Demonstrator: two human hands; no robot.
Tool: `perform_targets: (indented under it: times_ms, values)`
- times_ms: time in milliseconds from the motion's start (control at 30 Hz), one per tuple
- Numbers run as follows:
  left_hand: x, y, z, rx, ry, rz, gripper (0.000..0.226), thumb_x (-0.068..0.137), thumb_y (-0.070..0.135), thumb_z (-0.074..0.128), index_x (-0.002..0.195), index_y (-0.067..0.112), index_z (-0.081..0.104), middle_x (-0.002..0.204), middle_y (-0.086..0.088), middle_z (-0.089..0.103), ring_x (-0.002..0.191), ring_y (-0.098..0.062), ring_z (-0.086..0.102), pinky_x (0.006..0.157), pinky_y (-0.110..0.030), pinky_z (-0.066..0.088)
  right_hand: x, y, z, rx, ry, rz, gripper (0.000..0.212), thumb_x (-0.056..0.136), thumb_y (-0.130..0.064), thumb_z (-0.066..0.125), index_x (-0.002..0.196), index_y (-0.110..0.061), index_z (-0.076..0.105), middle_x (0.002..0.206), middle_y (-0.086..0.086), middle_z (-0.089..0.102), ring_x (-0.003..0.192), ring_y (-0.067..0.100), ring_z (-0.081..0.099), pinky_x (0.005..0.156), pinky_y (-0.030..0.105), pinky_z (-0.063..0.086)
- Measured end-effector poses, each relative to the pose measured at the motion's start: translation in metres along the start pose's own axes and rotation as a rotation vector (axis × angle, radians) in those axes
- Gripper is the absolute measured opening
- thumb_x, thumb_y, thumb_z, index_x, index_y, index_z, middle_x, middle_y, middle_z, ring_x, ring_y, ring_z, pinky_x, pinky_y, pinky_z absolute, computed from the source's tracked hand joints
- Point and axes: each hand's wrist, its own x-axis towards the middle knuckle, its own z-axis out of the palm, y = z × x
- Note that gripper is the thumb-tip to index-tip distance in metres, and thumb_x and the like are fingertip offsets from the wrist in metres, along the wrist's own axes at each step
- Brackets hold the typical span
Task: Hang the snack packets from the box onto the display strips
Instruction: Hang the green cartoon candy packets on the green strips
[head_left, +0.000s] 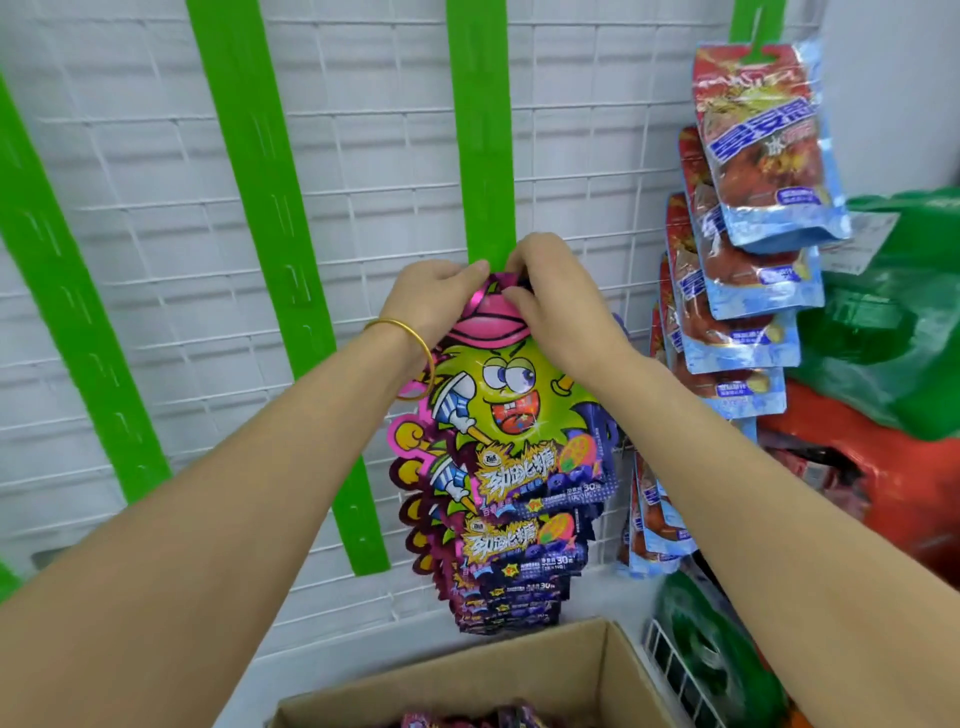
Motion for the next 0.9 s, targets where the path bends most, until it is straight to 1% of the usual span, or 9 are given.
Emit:
perform_targets:
  times_ms: [133,267,367,433,500,633,733,833,900]
  values:
    - [-0.005,0.0,0.002,-0.107,0.024,-0.06,0.03,0.09,0.033,0.054,0.095,0.006,0.068,0.076,-0.006,0.06,0.064,-0.006,0.056,0.046,-0.008,0.034,-0.009,0.004,0.003,-0.004,-0.027,0.015,0.013,0.084,-0.003,0.056,0.096,0.0,0.05,0.094,0.012,0.049,0.087,0.025,0.046,0.076,0.038,0.036]
    - [-0.012,-0.008,0.003,-0.142,0.014,-0.036,0.019,0.09,0.026,0.056,0.079,0.012,0.063,0.08,-0.005,0.059,0.06,-0.008,0.05,0.06,-0.017,0.044,-0.022,0.008,0.007,0.022,-0.094,0.015,0.011,0.085,-0.002,0.055,0.095,0.0,0.05,0.091,0.004,0.041,0.088,0.025,0.045,0.075,0.032,0.033]
    - [-0.026,-0.014,0.005,-0.152,-0.015,0.015,0.024,0.086,0.007,0.06,0.11,0.005,0.057,0.081,0.001,0.059,0.06,0.007,0.056,0.059,-0.004,0.044,-0.027,0.012,0.01,0.049,-0.074,0.071,0.017,0.085,-0.005,0.058,0.099,0.0,0.049,0.096,0.01,0.048,0.092,0.028,0.048,0.079,0.037,0.039]
    - [-0.039,-0.025,0.007,-0.045,0.03,0.123,0.04,0.081,0.002,0.062,0.119,0.005,0.051,0.094,-0.004,0.06,0.079,0.002,0.058,0.079,-0.014,0.047,-0.035,0.015,0.009,0.007,-0.031,0.08,0.026,0.084,-0.009,0.062,0.105,0.0,0.05,0.103,0.015,0.052,0.096,0.03,0.05,0.083,0.039,0.041]
    - [-0.055,-0.038,0.006,0.153,0.15,0.294,0.047,0.078,0.006,0.062,0.123,0.007,0.049,0.112,-0.01,0.056,0.102,-0.017,0.054,0.095,-0.027,0.041,-0.052,0.017,0.004,-0.096,0.064,0.069,0.032,0.08,-0.009,0.063,0.11,-0.001,0.052,0.107,0.017,0.053,0.1,0.034,0.051,0.086,0.039,0.039]
    - [-0.112,-0.068,0.006,0.257,0.304,0.419,0.041,0.074,0.006,0.058,0.115,0.009,0.054,0.11,-0.009,0.055,0.104,-0.02,0.048,0.091,-0.032,0.037,-0.128,0.016,-0.001,-0.005,0.154,0.138,0.027,0.081,-0.002,0.054,0.108,-0.001,0.052,0.103,0.013,0.053,0.094,0.027,0.052,0.081,0.029,0.039]
    - [-0.169,-0.112,0.018,0.224,0.126,0.313,0.038,0.078,0.004,0.056,0.115,0.012,0.053,0.111,-0.005,0.052,0.103,-0.017,0.048,0.09,-0.026,0.041,-0.215,0.018,0.019,0.161,-0.113,0.35,0.017,0.088,-0.004,0.053,0.104,-0.008,0.053,0.097,0.0,0.048,0.084,0.015,0.052,0.074,0.023,0.04]
    - [-0.22,-0.155,0.036,0.165,-0.106,0.126,0.038,0.085,0.004,0.054,0.117,0.023,0.05,0.113,0.005,0.047,0.108,-0.009,0.046,0.089,-0.018,0.042,-0.287,0.028,0.056,0.189,-0.603,0.719,0.008,0.09,-0.009,0.055,0.097,-0.012,0.057,0.096,0.0,0.055,0.093,0.017,0.056,0.078,0.022,0.04]
    - [-0.244,-0.173,0.046,0.154,-0.176,0.015,0.042,0.085,0.002,0.054,0.114,0.031,0.046,0.111,0.01,0.044,0.109,-0.007,0.047,0.091,-0.02,0.042,-0.322,0.036,0.083,0.222,-0.766,0.915,0.007,0.089,-0.015,0.06,0.095,-0.012,0.059,0.102,0.003,0.059,0.096,0.017,0.056,0.085,0.027,0.046]
